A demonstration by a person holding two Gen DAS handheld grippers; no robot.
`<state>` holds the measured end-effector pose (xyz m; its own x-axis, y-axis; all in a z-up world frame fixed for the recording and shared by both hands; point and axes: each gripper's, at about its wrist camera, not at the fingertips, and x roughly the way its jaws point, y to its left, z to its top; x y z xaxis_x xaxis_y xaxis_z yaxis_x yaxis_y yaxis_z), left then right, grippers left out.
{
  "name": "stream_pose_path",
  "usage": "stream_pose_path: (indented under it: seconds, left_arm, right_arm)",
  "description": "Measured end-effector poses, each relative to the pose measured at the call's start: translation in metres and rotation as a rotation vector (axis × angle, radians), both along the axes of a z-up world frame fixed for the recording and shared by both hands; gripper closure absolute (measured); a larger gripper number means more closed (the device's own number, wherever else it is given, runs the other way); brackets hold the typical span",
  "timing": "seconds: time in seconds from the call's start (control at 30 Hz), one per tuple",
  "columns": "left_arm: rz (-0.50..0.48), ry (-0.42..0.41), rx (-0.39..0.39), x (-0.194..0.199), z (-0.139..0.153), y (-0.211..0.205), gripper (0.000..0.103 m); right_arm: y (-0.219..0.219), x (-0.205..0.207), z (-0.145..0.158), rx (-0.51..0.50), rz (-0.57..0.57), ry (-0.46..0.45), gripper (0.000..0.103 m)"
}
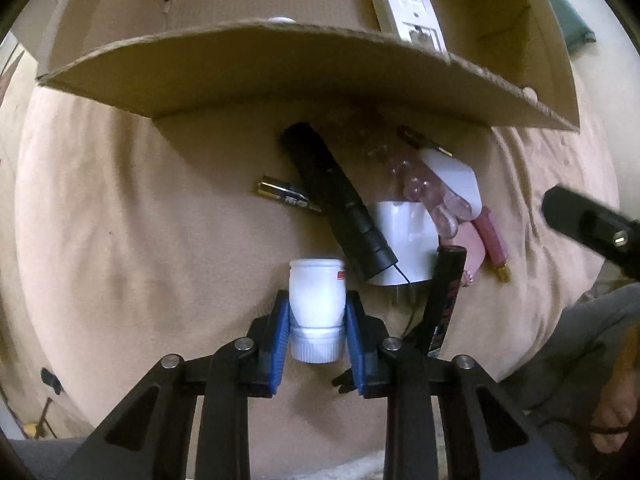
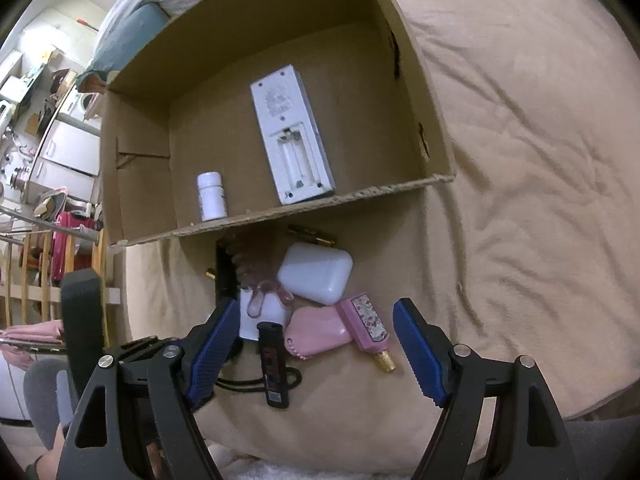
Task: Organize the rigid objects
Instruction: 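Grasp the second white pill bottle with left tool while right tool grasps the pink lighter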
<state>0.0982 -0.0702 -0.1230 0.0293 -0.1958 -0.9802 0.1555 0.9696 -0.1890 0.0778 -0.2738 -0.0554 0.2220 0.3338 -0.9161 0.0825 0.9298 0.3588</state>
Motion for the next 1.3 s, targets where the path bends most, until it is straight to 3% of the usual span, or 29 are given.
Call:
stream_pose_path:
  seconds: [0.1, 0.17, 0.23, 0.4, 0.47, 0.63, 0.77, 1.3]
  left_arm:
    - [0.032, -0.013, 0.030, 0.000, 0.006, 0.013, 0.079]
    - [0.075, -0.014, 0.057, 0.000, 0.007, 0.028, 0.079]
    - [0.126, 0.000, 0.066, 0.001, 0.005, 0.042, 0.079]
    - [0.160, -0.013, 0.085, 0.002, 0.009, 0.057, 0.079]
    - [0.151, -0.018, 0.096, 0.001, 0.009, 0.055, 0.079]
    - [0.133, -0.034, 0.123, 0.000, 0.009, 0.050, 0.079]
    - [0.125, -0.051, 0.142, -0.002, 0.009, 0.037, 0.079]
    - [0.154, -0.098, 0.185, -0.022, 0.023, 0.034, 0.079]
  right_arm:
    - [-0.007, 0.002, -0.009, -0.026, -0.008, 0.037, 0.024]
    - [-0.015, 0.003, -0.019, -0.038, -0.019, 0.078, 0.048]
    - [-0.021, 0.004, -0.029, -0.027, -0.025, 0.121, 0.054]
    - [-0.014, 0.010, -0.041, -0.053, 0.015, 0.154, 0.055]
    - [-0.004, 0.009, -0.047, -0.097, 0.049, 0.172, 0.064]
    - [0.008, 0.006, -0.055, -0.137, 0.100, 0.173, 0.064]
    - [0.026, 0.001, -0.055, -0.166, 0.153, 0.139, 0.079]
    - [0.018, -0.018, -0.017, -0.123, 0.134, 0.021, 0.081]
